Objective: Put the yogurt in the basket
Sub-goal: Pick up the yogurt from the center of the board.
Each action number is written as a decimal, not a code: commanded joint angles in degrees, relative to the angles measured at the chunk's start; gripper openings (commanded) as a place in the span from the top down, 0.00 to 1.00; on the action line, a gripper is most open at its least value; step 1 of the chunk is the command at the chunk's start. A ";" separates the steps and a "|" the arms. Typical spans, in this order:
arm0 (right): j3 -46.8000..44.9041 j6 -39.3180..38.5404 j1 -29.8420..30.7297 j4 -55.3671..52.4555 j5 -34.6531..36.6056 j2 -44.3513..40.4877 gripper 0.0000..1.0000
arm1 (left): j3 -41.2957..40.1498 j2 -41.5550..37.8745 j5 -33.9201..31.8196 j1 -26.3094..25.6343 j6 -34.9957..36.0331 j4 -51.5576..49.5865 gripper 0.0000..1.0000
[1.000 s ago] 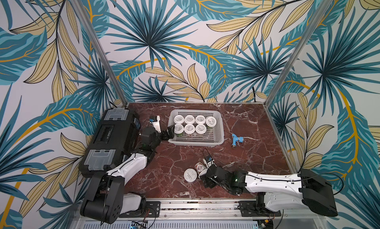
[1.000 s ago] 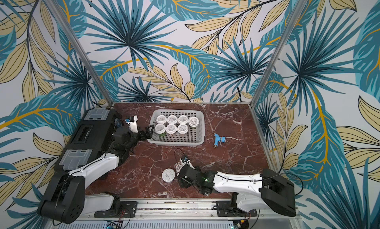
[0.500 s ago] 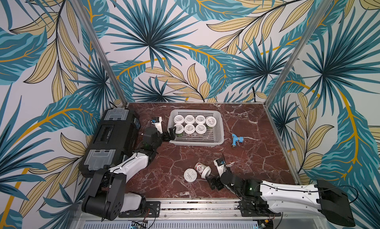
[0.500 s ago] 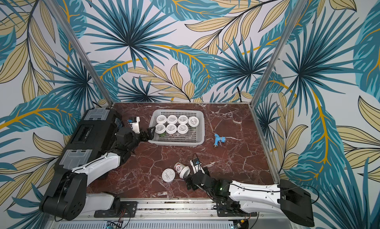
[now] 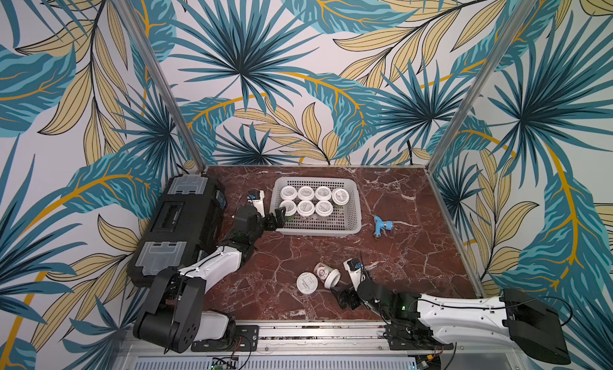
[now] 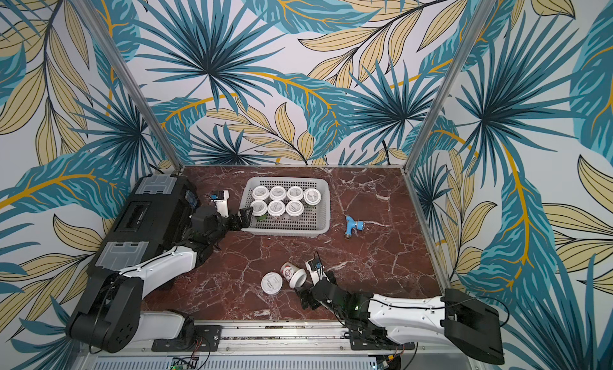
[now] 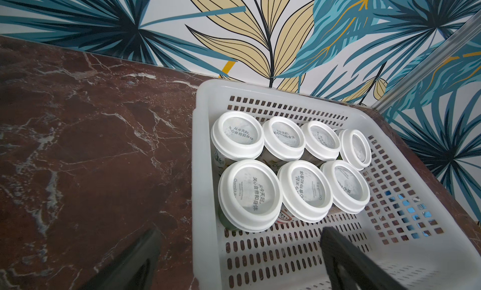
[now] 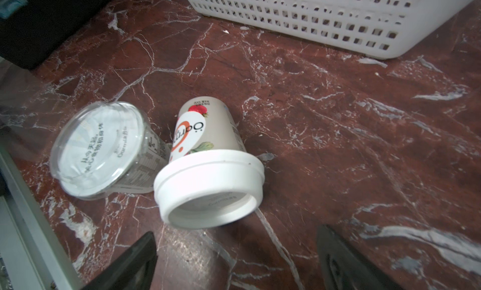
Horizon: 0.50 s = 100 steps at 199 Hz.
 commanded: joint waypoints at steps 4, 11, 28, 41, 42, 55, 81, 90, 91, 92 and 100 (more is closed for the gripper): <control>-1.43 -1.72 0.26 2.75 -0.83 -0.35 0.02 | 1.86 0.58 -1.45 -0.55 1.04 -0.52 0.00; -1.38 -2.01 0.29 2.64 -0.92 -0.58 0.02 | 1.86 0.58 -1.71 -0.57 1.06 -0.49 0.00; -1.41 -2.45 0.25 2.31 -0.91 -0.50 0.04 | 1.87 0.75 -1.89 -0.79 0.97 -0.65 0.00; -1.72 -2.31 0.30 2.65 -0.92 -0.08 0.04 | 1.79 0.73 -1.98 -0.86 0.93 -0.59 0.00; -1.79 -2.31 0.27 2.66 -0.92 -0.04 0.04 | 1.83 0.74 -1.98 -0.85 0.95 -0.58 0.00; -2.41 -1.96 0.24 3.84 -0.96 0.37 0.04 | 1.93 0.84 -2.09 -1.01 0.94 -0.59 0.00; -2.47 -1.79 0.26 5.47 -1.39 1.62 0.04 | 1.95 0.88 -2.15 -1.05 1.04 -0.65 0.00; -2.22 -1.87 0.24 5.82 -1.50 2.39 0.04 | 2.03 0.93 -2.12 -1.10 1.04 -0.67 0.00; -2.13 -1.87 0.23 5.92 -1.48 2.46 0.04 | 2.04 0.88 -2.09 -1.06 1.04 -0.71 0.00; -2.04 -1.91 0.23 5.96 -1.51 2.59 0.04 | 2.04 0.86 -2.08 -1.08 1.04 -0.68 0.00; -1.70 -1.95 0.24 6.17 -1.63 3.56 0.03 | 2.03 0.96 -2.04 -1.13 1.09 -0.67 0.00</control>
